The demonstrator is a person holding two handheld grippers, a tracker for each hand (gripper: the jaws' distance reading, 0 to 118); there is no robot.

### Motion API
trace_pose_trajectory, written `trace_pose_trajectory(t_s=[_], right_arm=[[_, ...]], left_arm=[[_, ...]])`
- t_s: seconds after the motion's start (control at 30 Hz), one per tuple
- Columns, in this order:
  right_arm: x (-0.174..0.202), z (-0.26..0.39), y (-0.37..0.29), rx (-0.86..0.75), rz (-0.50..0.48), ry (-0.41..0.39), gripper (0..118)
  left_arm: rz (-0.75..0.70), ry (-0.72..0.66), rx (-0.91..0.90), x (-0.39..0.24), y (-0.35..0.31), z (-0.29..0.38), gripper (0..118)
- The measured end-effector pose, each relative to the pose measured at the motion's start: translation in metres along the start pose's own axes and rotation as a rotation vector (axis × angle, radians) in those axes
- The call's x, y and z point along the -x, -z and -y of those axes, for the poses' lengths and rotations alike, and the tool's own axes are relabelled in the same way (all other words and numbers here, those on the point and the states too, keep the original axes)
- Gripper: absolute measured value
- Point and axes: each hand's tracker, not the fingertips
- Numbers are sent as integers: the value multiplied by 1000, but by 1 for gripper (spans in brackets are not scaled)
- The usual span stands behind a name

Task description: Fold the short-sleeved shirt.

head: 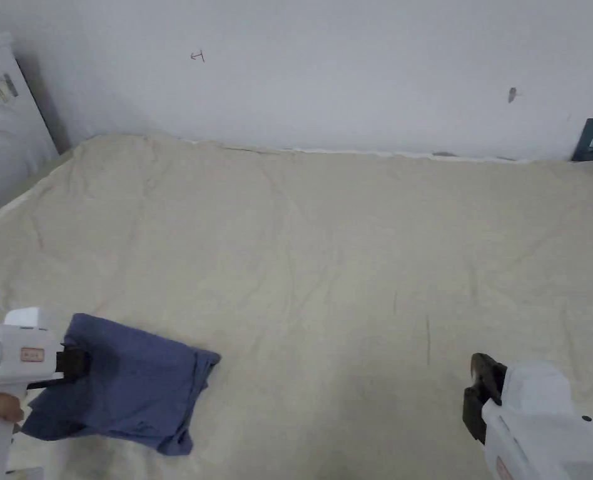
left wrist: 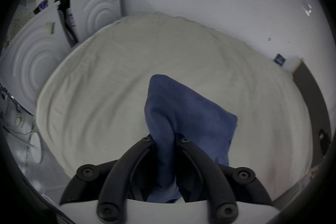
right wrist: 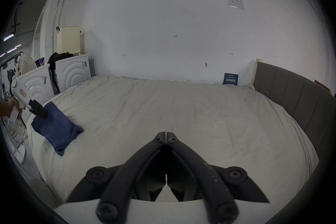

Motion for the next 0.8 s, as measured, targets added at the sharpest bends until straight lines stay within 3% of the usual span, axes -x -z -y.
trace_pose_trajectory(t_s=[0.17,0.23,0.27,0.37,0.4,0.6,0.8], right_arm=[[11,0,14,26,-2,21,2],[12,1,16,31,0,41,2],[13,1,17,34,0,39,2],[9,-1,15,36,4,36,2],[7,-2,13,34,9,36,2],[-10,-17,-10,-6,51,9,2],[-34,-48,-49,-118,94,-17,2]], left_arm=[[-111,-127,54,49,23,-3,19],[-104,-117,78,52,29,1,22],[-102,-117,74,50,30,5,31],[-128,-103,61,42,32,9,107],[-119,-104,51,39,30,11,118],[-57,-122,-95,8,-15,3,111],[-26,-66,-410,-59,-109,5,111]])
